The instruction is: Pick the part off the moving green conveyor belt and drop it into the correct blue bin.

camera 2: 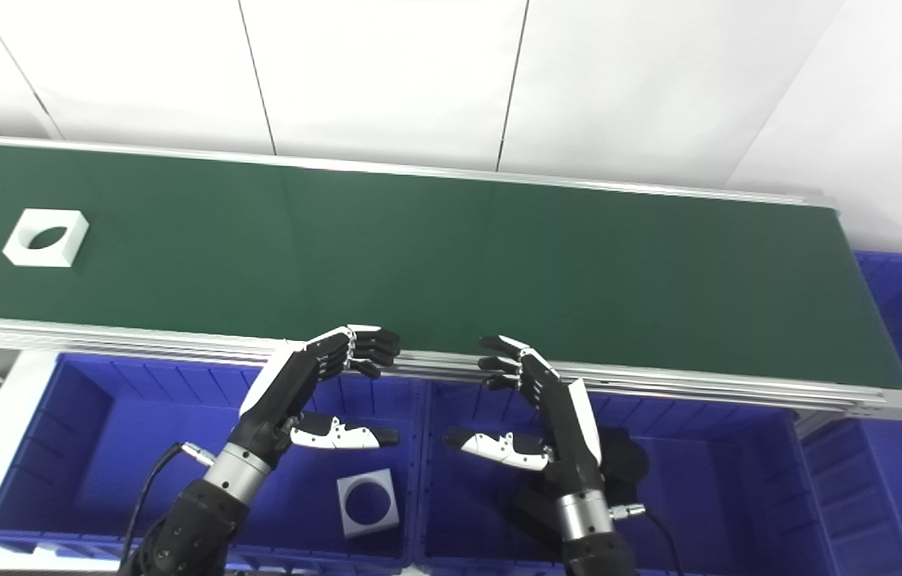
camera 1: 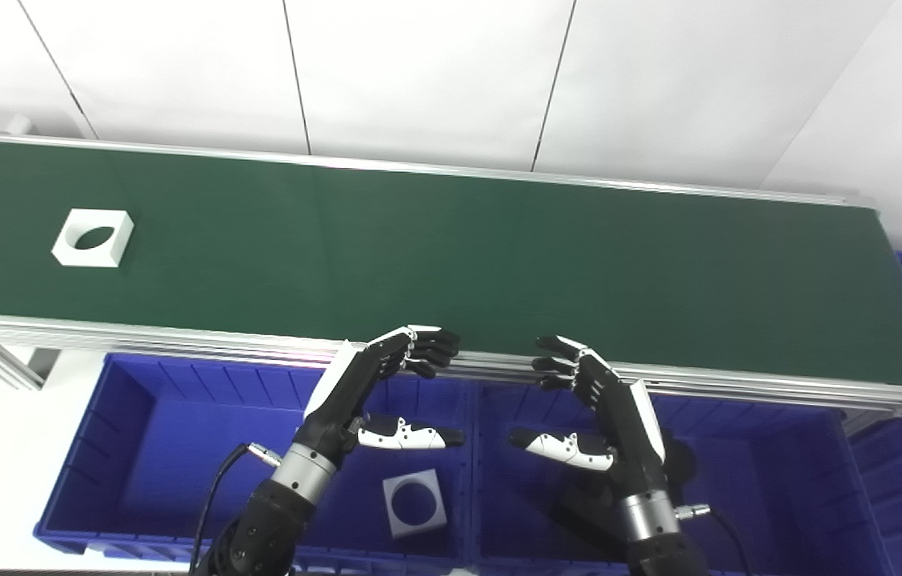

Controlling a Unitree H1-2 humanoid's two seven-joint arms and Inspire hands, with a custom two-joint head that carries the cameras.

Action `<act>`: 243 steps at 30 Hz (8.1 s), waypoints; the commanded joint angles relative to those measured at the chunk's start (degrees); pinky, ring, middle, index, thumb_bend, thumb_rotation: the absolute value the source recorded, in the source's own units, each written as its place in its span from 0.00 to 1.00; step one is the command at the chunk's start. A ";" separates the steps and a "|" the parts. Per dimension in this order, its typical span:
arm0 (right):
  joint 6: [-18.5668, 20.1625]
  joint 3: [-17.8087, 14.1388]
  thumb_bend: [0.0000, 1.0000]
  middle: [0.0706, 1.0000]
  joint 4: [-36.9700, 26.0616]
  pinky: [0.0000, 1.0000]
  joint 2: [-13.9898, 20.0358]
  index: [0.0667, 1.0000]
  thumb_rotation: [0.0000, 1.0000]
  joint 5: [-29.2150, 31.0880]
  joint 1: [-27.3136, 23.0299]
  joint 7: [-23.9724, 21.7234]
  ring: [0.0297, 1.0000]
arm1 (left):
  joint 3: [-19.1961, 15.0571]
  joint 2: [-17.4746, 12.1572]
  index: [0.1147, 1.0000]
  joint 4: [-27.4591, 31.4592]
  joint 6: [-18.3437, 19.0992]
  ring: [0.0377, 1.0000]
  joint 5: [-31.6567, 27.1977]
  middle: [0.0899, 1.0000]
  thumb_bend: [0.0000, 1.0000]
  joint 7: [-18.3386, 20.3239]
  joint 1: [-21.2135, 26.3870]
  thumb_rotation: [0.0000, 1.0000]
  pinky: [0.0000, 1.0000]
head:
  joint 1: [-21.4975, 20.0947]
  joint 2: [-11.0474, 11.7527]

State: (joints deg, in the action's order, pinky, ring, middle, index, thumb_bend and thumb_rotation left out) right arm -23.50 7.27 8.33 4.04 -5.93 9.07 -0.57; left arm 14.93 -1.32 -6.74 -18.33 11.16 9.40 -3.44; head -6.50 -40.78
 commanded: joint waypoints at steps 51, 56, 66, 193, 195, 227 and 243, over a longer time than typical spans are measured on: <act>-3.41 -0.86 0.78 0.82 4.19 0.67 1.76 0.75 0.24 5.10 -2.71 -3.07 0.75 | 0.95 1.59 0.67 -4.37 -5.66 0.66 2.01 0.68 0.72 -2.26 2.70 0.00 0.61 | 14.02 4.14; -3.43 -2.11 0.80 0.82 6.25 0.69 2.07 0.75 0.24 6.59 -2.95 -4.33 0.75 | 1.10 2.53 0.67 -8.74 -7.93 0.66 3.12 0.68 0.72 -4.30 3.55 0.00 0.61 | 14.93 6.39; -3.43 -4.71 0.80 0.82 9.47 0.66 1.45 0.74 0.21 8.26 -3.23 -7.88 0.75 | 4.89 1.19 0.67 -13.29 -8.57 0.65 4.61 0.67 0.73 -9.51 4.71 0.00 0.60 | 17.00 10.74; -3.42 -4.34 0.79 0.82 10.30 0.67 -2.30 0.75 0.23 6.50 -2.50 -6.88 0.75 | 16.84 -15.42 0.72 -28.72 14.81 0.65 41.12 0.71 0.91 -1.10 45.71 0.00 0.54 | 13.54 10.01; -3.42 -4.22 0.79 0.82 10.28 0.67 -2.24 0.75 0.24 6.40 -2.48 -6.77 0.75 | 16.70 -15.41 0.67 -28.91 14.31 0.57 40.79 0.64 0.85 -1.95 45.69 0.00 0.45 | 13.53 10.03; -3.42 -4.44 0.78 0.82 10.75 0.67 -2.28 0.75 0.23 7.27 -3.32 -7.16 0.74 | 14.03 -16.05 0.43 -13.74 18.21 0.39 37.70 0.48 0.50 8.91 46.12 0.00 0.31 | 15.06 9.38; -3.43 -6.11 0.79 0.82 9.65 0.70 -2.34 0.75 0.24 8.27 -3.90 -9.18 0.76 | 9.29 -18.01 0.50 16.96 28.31 0.37 31.79 0.43 0.49 24.92 35.48 0.00 0.38 | 16.52 5.72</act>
State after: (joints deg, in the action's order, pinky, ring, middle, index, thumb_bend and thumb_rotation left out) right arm -25.81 1.55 20.03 2.11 1.72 6.02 -9.24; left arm 25.34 -17.86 7.33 9.38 43.54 34.29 31.25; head 9.84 -34.71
